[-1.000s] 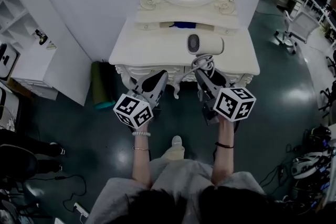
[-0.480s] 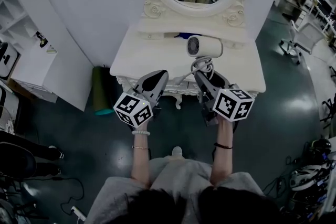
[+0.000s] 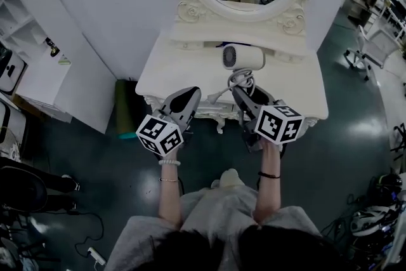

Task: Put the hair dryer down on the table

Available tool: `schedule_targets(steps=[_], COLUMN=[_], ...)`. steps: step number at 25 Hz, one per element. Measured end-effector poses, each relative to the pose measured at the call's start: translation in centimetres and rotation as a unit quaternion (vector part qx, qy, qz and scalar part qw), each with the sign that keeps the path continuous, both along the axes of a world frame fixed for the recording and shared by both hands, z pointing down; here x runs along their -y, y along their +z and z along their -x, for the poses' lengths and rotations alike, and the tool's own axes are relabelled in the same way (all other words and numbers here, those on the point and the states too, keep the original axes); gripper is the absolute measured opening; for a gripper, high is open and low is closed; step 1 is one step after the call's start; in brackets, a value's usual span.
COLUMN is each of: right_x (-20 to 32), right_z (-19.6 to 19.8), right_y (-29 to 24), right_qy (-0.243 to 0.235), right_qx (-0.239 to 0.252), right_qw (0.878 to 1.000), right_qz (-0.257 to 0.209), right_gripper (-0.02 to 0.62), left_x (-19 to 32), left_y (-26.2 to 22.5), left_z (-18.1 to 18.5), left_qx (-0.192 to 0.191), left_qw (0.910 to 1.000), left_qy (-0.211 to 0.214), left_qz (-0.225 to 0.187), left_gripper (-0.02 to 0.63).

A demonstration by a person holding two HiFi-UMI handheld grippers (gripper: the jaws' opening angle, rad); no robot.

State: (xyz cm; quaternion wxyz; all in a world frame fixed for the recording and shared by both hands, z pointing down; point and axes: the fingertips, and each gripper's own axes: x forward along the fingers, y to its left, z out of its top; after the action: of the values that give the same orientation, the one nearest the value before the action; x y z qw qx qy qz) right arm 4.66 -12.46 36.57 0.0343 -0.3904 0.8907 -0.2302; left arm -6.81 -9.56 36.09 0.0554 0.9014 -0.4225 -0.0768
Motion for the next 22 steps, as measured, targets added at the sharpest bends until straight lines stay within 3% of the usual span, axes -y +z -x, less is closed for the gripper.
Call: schedule_targets(steps=[22], right_x=[13.2], right_z=[7.4], right_y=[4.8], right_qy=[-0.111], right_qx=[-0.058], right_qw=[0.991], right_qz=[0.053], right_gripper=[0.164], left_x=[11.2], left_y=[5.3], left_z=[5.4], left_qx=[-0.030], left_qw=[0.9936], left_qy=[-0.089], left_qz=[0.063], left_gripper=[0.005])
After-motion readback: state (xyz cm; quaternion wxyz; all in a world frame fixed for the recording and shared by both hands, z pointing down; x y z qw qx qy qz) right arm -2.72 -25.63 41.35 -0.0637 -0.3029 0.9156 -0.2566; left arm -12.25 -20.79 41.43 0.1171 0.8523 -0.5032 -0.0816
